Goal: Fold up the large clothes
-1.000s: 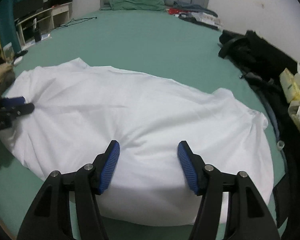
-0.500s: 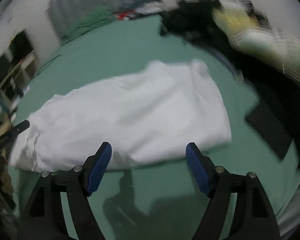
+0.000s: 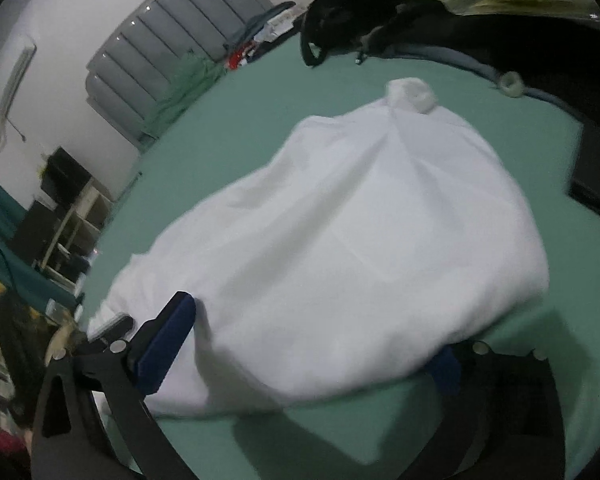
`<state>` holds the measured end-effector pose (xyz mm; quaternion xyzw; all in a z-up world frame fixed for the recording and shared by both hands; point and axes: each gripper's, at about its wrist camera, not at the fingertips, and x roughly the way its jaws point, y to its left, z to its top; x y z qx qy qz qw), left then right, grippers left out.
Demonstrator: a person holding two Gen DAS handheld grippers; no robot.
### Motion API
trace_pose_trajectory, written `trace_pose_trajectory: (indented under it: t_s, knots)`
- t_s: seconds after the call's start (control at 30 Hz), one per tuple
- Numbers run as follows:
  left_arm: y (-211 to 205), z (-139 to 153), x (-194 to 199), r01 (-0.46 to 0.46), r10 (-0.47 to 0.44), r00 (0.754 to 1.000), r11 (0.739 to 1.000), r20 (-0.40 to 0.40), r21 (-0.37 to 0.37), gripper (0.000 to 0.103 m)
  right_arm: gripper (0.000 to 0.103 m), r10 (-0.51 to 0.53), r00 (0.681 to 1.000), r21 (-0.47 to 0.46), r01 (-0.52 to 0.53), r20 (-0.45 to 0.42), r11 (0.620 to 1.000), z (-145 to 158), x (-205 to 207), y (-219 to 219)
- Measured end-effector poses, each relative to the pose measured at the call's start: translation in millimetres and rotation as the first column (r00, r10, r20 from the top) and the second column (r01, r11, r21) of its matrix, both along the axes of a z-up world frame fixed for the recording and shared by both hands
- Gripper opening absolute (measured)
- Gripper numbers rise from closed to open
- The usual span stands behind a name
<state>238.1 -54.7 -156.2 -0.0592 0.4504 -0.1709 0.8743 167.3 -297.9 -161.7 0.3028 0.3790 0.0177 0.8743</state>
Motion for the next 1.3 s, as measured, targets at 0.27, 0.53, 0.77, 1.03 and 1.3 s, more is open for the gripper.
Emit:
trace_pose_trajectory:
  t_s: [0.27,0.53,0.77,1.03,1.3]
  knots:
    - [-19.9,-6.0,-2.2,0.035,-0.041,0.998,0.991,0.039,0.127,0.056,0.090,0.133,0.987,0.165,-0.147,0.094,0.975,-5.2,35.1,31.6]
    - [-18.8,-6.6,-2.4,0.045,-0.050,0.998,0.990,0.033,0.136,0.056,0.015,0.173,0.982,0.118,-0.181,0.071,0.976,8.0,51.1,59.2]
    - [2.5,3.0,-0.2,0.034,-0.033,0.999,0.997,-0.025,0.074,0.056,0.014,0.226,0.974,-0.139,-0.219,0.030,0.966,58.4,64.2,112.2]
    - [90.0,51.4,-1.3,-0.103,0.103,0.994,0.995,0.033,-0.014,0.056,0.014,0.300,0.953,-0.463,-0.282,-0.036,0.840,89.3,69.3,170.9]
    - [197.8,73.5,-4.5,-0.312,0.309,0.947,0.950,0.090,0.013,0.056,0.015,0.375,0.920,-0.654,-0.352,-0.111,0.670,85.5,70.4,246.7]
